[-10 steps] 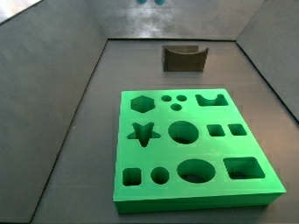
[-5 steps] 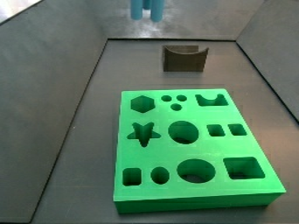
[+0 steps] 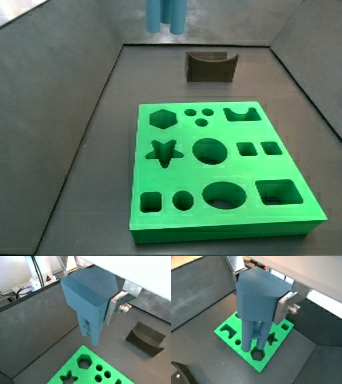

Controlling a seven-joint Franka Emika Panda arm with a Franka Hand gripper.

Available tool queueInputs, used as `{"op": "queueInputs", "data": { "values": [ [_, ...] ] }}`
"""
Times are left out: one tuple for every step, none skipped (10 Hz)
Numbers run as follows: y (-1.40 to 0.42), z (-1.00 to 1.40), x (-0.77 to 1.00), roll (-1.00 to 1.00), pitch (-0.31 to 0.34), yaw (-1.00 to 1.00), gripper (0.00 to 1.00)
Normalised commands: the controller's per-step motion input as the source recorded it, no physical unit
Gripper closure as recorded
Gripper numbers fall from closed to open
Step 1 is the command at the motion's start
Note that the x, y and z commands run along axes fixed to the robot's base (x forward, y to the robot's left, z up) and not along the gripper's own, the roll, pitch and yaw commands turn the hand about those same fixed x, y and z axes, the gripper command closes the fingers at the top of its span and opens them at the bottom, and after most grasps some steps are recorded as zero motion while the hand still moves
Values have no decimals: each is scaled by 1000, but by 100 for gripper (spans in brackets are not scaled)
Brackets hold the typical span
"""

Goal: Pick up the 3 prong object. Move up. Rotate the 3 prong object. Place the 3 prong object on the fixture. Regrasp the 3 prong object. Move to above the board. Insert the 3 prong object.
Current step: Insert the 3 prong object.

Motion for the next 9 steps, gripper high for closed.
{"op": "queueInputs", "data": {
  "values": [
    [0, 0, 60, -150, -20, -60, 100],
    [40, -11, 246, -300, -3, -160, 100],
    [114, 0, 220, -439, 0, -186, 100],
    [183, 0, 369, -491, 0, -257, 100],
    [206, -43, 354, -479, 0, -254, 100],
    [189, -94, 334, -466, 0, -283, 100],
    [183, -131, 334, -460, 0, -306, 100],
    [183, -149, 329, -449, 0, -354, 100],
    [171, -237, 291, -409, -4, -366, 100]
  ]
}}
